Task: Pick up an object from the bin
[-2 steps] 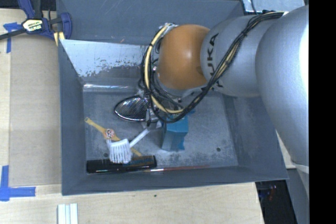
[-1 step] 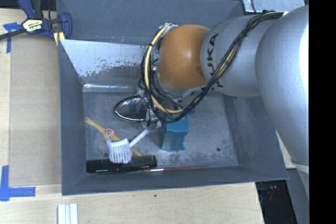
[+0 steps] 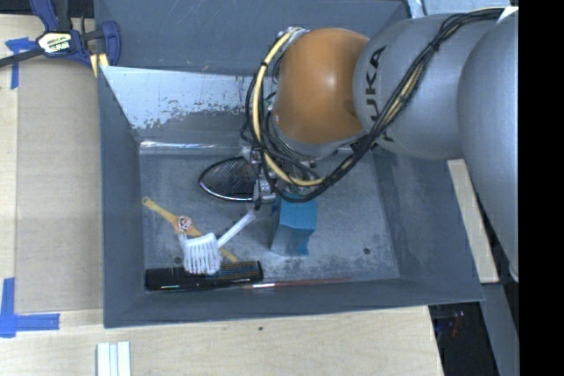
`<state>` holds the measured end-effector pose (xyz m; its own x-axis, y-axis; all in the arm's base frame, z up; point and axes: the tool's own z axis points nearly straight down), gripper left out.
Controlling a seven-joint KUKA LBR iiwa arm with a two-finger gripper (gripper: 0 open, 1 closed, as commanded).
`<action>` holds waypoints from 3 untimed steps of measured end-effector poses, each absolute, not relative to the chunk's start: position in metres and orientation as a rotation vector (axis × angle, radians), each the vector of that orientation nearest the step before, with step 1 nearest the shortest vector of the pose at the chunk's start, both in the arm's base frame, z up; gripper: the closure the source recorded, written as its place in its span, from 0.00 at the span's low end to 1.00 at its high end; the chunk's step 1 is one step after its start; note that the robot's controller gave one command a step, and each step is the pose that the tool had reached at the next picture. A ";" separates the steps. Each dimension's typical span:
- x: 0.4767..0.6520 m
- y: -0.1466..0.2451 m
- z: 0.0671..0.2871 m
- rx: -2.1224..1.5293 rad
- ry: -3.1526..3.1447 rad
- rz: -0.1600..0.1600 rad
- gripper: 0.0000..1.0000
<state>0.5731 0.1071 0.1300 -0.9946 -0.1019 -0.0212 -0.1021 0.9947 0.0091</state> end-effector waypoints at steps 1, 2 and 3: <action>0.573 0.111 0.206 -0.218 3.106 0.017 1.00; 0.585 0.111 0.254 -0.106 3.109 0.018 1.00; 0.581 0.103 0.170 -0.389 3.080 0.014 1.00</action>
Offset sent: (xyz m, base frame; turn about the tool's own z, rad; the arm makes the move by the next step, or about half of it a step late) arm 0.0100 0.0042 0.1214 0.0333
